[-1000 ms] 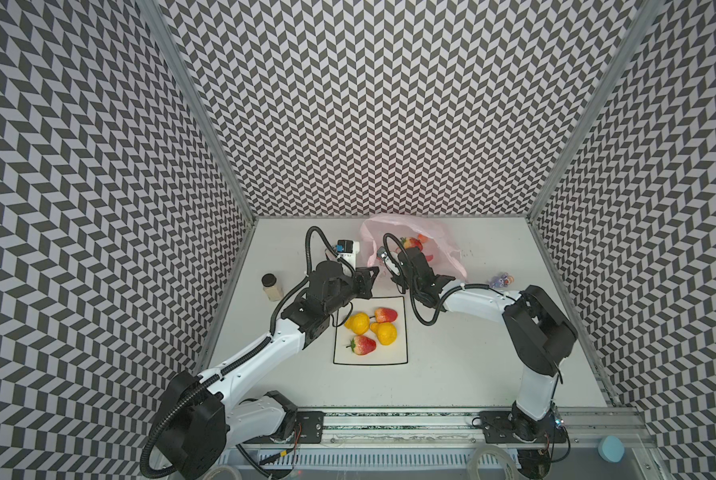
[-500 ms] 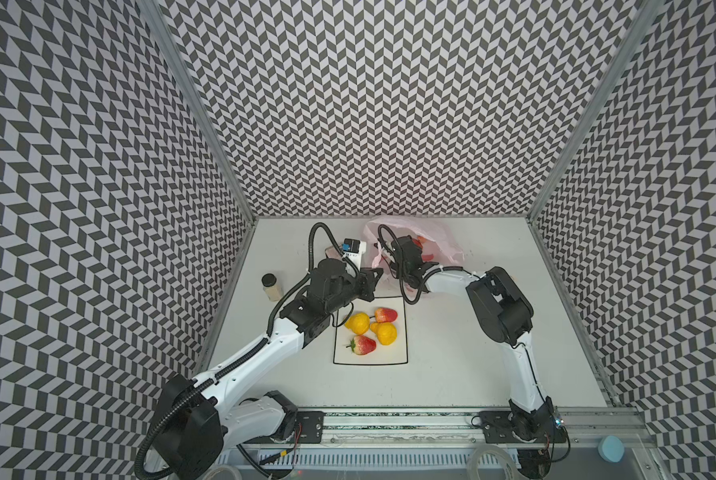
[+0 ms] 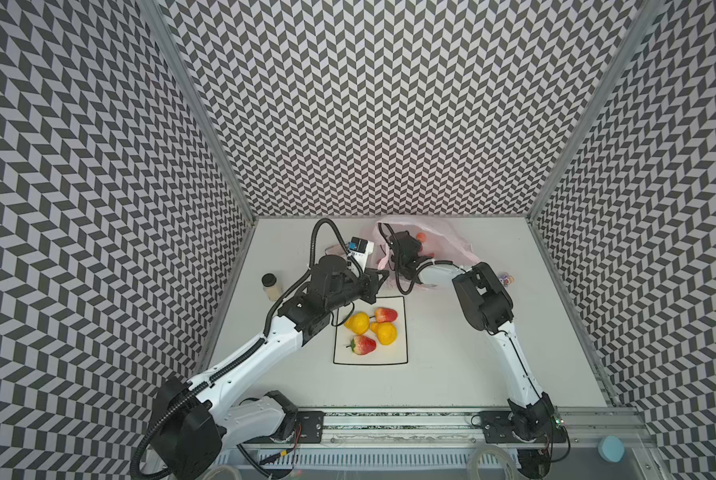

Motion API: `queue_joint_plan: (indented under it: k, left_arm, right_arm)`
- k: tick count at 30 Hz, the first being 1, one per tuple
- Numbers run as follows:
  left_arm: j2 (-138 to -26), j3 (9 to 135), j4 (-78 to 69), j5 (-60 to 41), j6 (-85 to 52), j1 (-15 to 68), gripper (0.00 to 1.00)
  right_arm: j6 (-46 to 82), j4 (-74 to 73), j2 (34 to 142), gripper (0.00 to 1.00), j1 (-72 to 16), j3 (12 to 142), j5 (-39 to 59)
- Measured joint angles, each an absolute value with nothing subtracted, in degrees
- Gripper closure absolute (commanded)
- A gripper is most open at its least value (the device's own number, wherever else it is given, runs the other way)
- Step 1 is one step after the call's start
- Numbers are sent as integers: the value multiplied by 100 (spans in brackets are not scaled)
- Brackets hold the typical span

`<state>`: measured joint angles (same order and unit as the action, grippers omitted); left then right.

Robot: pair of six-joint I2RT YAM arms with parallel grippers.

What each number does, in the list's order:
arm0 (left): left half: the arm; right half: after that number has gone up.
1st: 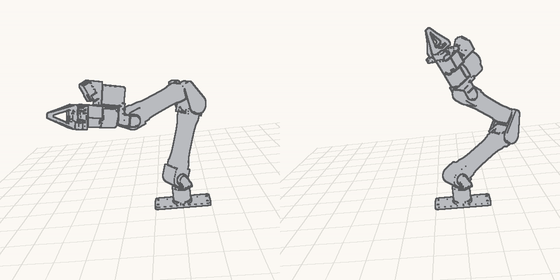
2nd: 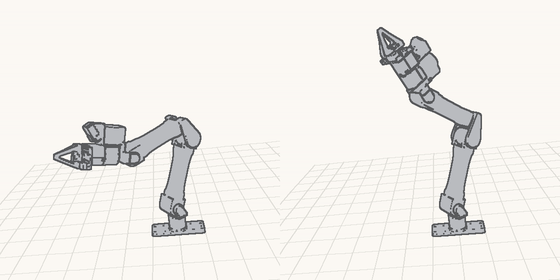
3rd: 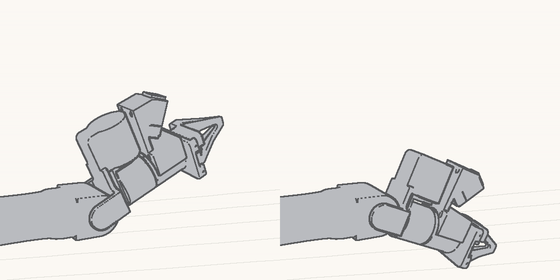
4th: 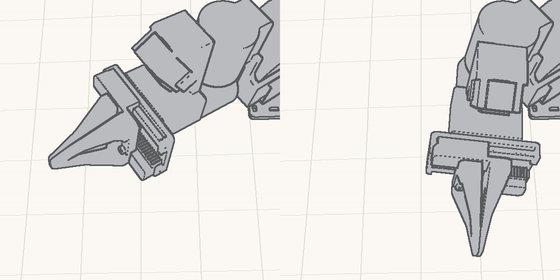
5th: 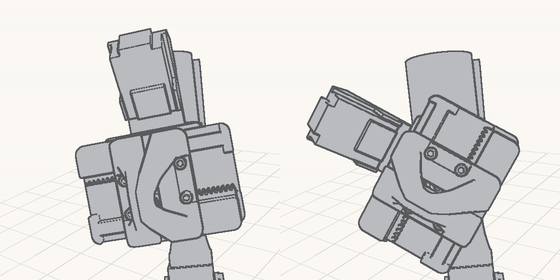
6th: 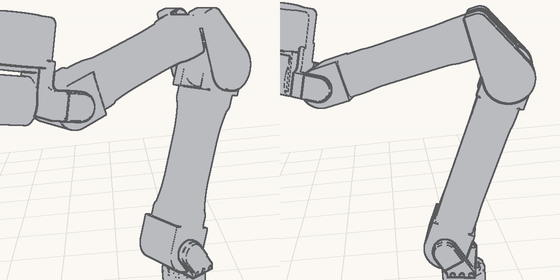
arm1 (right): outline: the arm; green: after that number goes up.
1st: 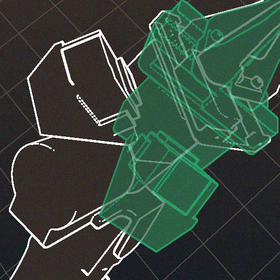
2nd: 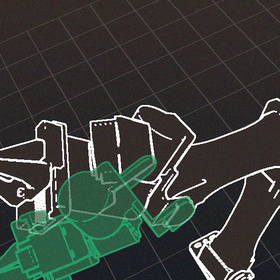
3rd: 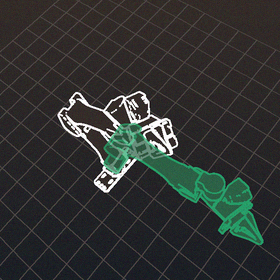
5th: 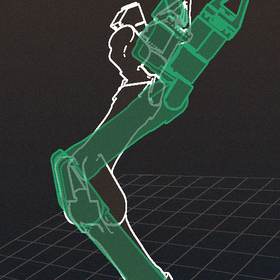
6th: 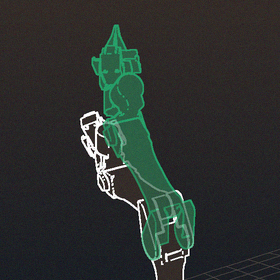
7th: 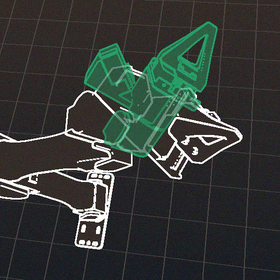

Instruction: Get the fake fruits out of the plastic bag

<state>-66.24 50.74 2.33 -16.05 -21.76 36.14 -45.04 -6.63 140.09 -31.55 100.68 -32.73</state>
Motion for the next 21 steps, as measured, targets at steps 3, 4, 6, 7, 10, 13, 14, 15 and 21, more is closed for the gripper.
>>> queue_joint_plan:
  k: [3,4,6,7,10,13,14,15,21]
  left_arm:
    - [-6547,5074,296,-1656,-2193,3627,100]
    - [-6517,5074,320,-1671,-2193,3632,100]
    - [-6429,5074,388,-1695,-2191,3634,100]
    - [-6396,5072,419,-1706,-2191,3634,100]
    - [-6316,5072,486,-1706,-2189,3634,100]
    - [-6307,5072,489,-1695,-2189,3634,100]
    - [-6307,5070,486,-1680,-2191,3634,100]
    - [-6309,5070,482,-1671,-2193,3634,100]
    - [-6372,4965,287,-1483,-2311,3634,100]
  right_arm:
    - [-4554,-676,14108,40,-3092,10182,-3345]
    - [-4571,-687,14129,41,-3070,10200,-3374]
    - [-4613,-727,14173,45,-3017,10230,-3428]
    - [-4615,-729,14186,48,-2998,10243,-3448]
    - [-4646,-722,14223,61,-2956,10259,-3496]
    - [-4696,-733,14241,71,-2936,10259,-3535]
    - [-4700,-764,14241,72,-2936,10259,-3538]
    - [-4709,-779,14239,74,-2936,10259,-3535]
    - [-4613,-757,13830,81,-3017,9741,-3326]
